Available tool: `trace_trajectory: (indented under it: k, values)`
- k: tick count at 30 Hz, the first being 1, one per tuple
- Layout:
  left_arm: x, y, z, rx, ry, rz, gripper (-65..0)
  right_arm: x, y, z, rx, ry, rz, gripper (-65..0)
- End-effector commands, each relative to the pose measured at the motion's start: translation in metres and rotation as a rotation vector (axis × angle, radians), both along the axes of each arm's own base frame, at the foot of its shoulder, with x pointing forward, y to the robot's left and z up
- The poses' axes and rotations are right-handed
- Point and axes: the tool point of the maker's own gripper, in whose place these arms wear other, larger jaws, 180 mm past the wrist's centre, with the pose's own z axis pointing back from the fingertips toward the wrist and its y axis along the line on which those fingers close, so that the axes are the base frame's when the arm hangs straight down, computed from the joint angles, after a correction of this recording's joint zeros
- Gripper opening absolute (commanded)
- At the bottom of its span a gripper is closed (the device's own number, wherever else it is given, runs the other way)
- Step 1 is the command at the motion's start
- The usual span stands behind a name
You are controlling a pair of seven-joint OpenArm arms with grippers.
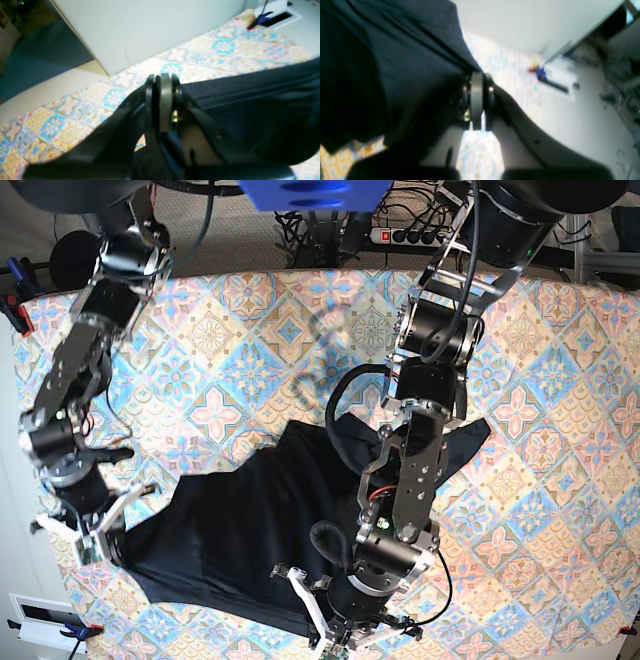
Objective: Layout the t-shirt on the table in an organized manner, then fold the t-shirt properly
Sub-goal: 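Lift the shirt high with both grippers and shake it out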
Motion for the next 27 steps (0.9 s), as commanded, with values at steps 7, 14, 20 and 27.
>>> trace_trajectory:
  k: [7, 14, 20, 27]
  values:
    - [-0.033, -0.018, 0.053, -0.033, -0.100, -0.078, -65.0, -0.033, -0.037, -0.003, -0.026, -0.005, -0.118, -65.0]
    - [-0.051, -0.048, 0.058, 0.026, -0.135, -0.163, -65.0, -0.056, -0.054, -0.026, 0.003, 0.047, -0.162, -65.0]
    - [-0.062, -0.069, 0.062, 0.066, -0.167, -0.222, -65.0, -0.078, -0.075, -0.021, 0.170, -0.010, -0.181, -65.0]
    - [-0.064, -0.074, 0.114, 0.070, -0.313, -0.232, -65.0, -0.067, -0.107, 0.059, 0.125, -0.159, -0.189, -65.0]
